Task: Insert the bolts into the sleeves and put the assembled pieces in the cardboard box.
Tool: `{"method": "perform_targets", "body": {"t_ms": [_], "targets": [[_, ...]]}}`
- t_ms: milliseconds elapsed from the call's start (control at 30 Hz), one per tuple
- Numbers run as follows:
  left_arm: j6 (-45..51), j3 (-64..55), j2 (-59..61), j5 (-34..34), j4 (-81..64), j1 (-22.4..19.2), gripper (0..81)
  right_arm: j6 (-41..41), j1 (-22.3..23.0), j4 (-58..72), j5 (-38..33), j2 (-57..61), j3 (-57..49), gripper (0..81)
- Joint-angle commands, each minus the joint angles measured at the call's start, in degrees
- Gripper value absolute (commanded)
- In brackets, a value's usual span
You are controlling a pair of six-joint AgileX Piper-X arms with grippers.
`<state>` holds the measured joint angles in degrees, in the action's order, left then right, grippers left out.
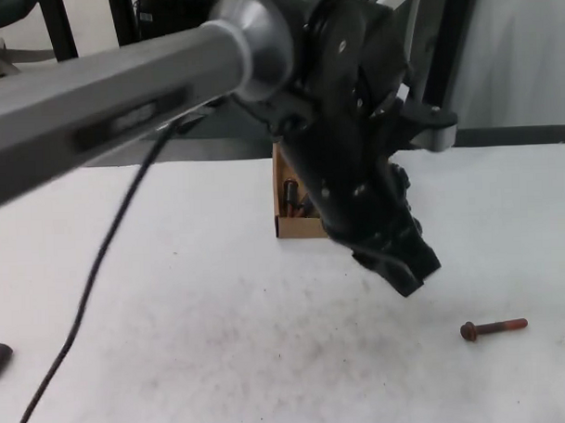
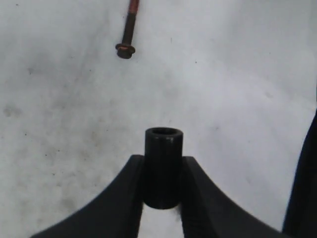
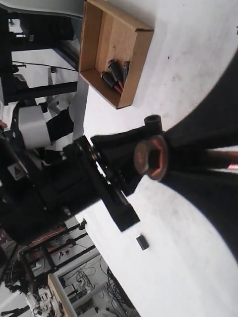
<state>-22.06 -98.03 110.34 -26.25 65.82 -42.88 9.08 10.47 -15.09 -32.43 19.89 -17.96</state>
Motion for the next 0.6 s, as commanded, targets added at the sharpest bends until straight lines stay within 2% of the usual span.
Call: {"method": "perform_targets", "body": {"t_ms": [0, 133, 367, 567], "targets": [[4.2, 12.5, -9.4, 0.9, -12.3, -1.5, 0.8, -0.1, -0.1, -1.8, -0.2, -2.9, -0.2, 0.2], [10.0, 26.5, -20.1, 2.5, -25.3, -1.8, 0.8, 0.6, -0.1, -3.1, -3.5, -4.2, -0.5, 0.2], [20.0, 50.9, -39.5, 7.5, -47.3, -1.7, 0.8, 2.4, -0.1, -3.6, -3.5, -4.2, -1.4, 0.2], [29.7, 66.0, -51.7, 9.2, -65.3, -1.7, 0.8, 4.3, 1.1, -3.5, -3.5, -2.9, -1.5, 0.2]]}}
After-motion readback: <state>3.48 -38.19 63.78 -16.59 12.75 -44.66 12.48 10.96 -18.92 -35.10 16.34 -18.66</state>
